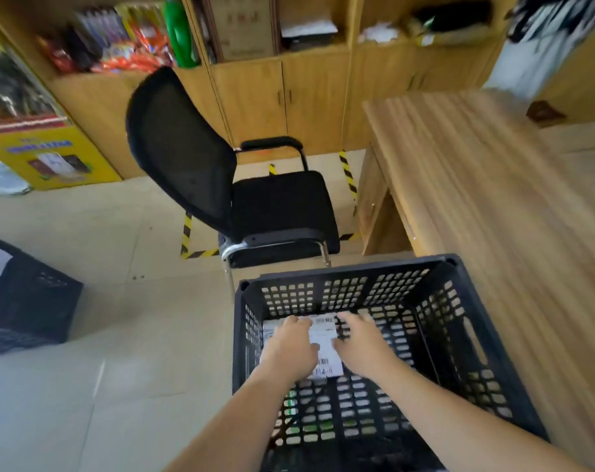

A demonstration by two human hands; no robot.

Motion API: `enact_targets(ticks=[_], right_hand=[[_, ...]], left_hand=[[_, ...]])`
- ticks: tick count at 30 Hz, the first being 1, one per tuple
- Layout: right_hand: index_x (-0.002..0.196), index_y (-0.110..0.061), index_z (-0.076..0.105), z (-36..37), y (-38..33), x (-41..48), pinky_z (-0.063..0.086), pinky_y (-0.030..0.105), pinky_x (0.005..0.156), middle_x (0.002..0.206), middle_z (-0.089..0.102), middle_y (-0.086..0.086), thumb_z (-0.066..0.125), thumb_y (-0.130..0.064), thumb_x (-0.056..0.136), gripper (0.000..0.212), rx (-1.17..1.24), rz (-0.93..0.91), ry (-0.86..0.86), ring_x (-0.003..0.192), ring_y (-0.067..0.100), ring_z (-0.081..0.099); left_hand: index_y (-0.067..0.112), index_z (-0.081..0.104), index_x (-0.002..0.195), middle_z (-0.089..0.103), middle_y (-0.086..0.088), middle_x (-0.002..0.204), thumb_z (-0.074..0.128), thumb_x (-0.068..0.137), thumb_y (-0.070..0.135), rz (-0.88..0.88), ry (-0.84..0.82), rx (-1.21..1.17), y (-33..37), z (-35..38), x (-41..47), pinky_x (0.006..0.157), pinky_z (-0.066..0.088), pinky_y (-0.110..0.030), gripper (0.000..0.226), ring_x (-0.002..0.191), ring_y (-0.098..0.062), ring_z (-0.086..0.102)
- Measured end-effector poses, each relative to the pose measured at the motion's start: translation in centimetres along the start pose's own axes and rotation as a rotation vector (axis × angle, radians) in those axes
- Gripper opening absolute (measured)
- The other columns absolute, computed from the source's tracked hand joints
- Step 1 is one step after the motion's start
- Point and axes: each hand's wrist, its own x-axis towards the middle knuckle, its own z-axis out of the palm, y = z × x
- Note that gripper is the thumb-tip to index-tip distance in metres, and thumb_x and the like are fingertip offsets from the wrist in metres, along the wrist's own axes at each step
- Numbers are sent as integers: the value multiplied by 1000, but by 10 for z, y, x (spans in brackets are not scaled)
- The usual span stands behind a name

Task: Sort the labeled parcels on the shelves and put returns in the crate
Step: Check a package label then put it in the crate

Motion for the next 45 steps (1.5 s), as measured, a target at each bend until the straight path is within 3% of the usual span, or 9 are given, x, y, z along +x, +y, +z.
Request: enact_targets(ticks=[5,9,13,20,28,35,45], right_hand=[[152,-26,42,-90,-43,-55,46,32,107,151,39,3,61,-33,100,57,-30,-169,183,129,21,53],[154,-32,38,-155,-68,-101,51,42,103,154,38,-1,61,-39,99,59,-23,-206,358,129,23,53],[156,-30,37,-200,-85,-154,39,41,116,160,35,-1,61,-41,100,62,-39,-185,542,142,22,42],[157,-34,33,-218,-89,-261,43,48,113,159,36,-6,64,-44,97,68,23,50,863,141,22,44],[156,-38,33,-172,-37,-408,35,48,116,158,35,-6,61,-47,97,66,53,439,1131,144,23,38],[157,-32,34,-106,1,-552,37,42,117,158,36,-3,64,-44,96,69,137,724,1348,144,22,37],[156,-34,35,12,51,-732,44,46,110,153,42,-2,65,-45,94,70,179,1087,1456,136,25,46]], left_hand=[[26,58,125,56,-2,128,59,93,34,126,192,25,55,-83,-44,98,51,-49,33,116,-27,58],[23,51,141,51,-2,140,60,97,36,270,303,74,96,-139,-76,106,47,-47,47,130,-27,52],[27,45,149,49,-3,147,60,97,42,422,370,118,132,-185,-99,103,51,-47,56,128,-27,55],[26,47,149,50,0,150,63,95,45,828,370,162,197,-221,-140,112,45,-43,60,137,-24,48],[27,49,146,53,4,146,65,95,45,1289,238,189,257,-151,-248,109,46,-43,57,134,-20,50],[30,50,142,54,4,141,66,92,46,1600,70,242,301,-64,-363,103,50,-47,56,129,-24,53],[27,49,147,52,1,145,65,96,40,1863,-196,248,299,72,-543,102,48,-36,55,128,-24,54]])
